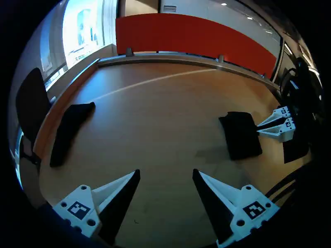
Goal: Fold towel
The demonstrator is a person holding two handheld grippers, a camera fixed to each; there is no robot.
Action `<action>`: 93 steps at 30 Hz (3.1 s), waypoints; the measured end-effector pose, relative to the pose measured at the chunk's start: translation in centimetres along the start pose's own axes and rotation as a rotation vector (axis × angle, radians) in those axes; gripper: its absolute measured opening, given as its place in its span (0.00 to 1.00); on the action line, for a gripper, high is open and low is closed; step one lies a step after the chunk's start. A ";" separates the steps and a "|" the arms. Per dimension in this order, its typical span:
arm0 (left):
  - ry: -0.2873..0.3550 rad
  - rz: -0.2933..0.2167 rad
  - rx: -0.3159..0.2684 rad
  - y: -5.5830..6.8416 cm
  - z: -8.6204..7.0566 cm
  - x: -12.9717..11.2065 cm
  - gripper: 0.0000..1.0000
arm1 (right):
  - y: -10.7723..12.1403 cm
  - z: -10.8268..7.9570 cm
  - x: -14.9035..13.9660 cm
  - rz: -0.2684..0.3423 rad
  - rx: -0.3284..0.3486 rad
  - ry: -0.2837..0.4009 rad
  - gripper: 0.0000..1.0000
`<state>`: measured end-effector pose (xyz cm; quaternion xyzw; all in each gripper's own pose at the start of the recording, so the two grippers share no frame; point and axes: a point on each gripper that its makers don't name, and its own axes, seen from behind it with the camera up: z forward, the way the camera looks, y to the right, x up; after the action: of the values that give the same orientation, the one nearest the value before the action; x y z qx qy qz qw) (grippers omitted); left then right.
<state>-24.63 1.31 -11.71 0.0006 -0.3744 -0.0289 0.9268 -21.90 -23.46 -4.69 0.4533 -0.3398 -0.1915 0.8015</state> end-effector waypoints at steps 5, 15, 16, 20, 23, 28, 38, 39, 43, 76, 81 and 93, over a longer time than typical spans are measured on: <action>0.000 0.002 0.000 0.0 0.0 0.0 0.94 | -0.3 0.1 -0.4 -0.004 0.004 -0.010 0.05; -0.001 0.001 0.003 -0.1 0.1 0.1 0.94 | -0.6 0.3 -1.3 0.012 0.013 -0.021 0.14; -0.001 0.001 0.003 -0.2 0.1 0.1 0.94 | -0.6 0.2 -1.5 0.013 0.013 -0.023 0.20; -0.001 0.001 0.004 -0.2 0.1 0.1 0.94 | -0.6 0.1 -1.9 0.019 0.013 -0.027 0.56; -0.001 0.003 0.005 -0.1 0.1 0.2 0.94 | -0.4 0.0 -2.2 0.027 0.004 -0.026 0.74; 0.000 0.008 0.001 0.1 0.1 0.4 0.94 | 0.0 -0.3 -2.7 0.050 -0.012 -0.023 0.84; 0.003 0.014 -0.003 0.5 0.2 0.7 0.94 | 0.8 -0.8 -4.1 0.087 -0.047 -0.028 0.84; 0.003 0.014 -0.003 0.5 0.2 0.7 0.94 | 0.9 -0.9 -4.4 0.091 -0.051 -0.032 0.85; 0.003 0.016 -0.002 0.5 0.2 0.7 0.94 | 1.0 -1.0 -5.8 0.110 -0.062 -0.050 0.84; 0.000 0.021 -0.011 0.9 0.4 0.7 0.94 | 1.4 -1.6 -12.3 0.205 -0.117 -0.146 0.50; 0.002 0.021 -0.011 0.9 0.4 0.7 0.94 | 1.2 -1.6 -12.4 0.203 -0.114 -0.148 0.32; -0.001 0.022 -0.008 0.8 0.4 0.6 0.94 | 1.0 -1.9 -12.2 0.202 -0.115 -0.133 0.05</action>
<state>-24.49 2.04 -11.00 -0.0073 -0.3749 -0.0204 0.9268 -29.06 -14.29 -9.06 0.3565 -0.4246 -0.1587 0.8170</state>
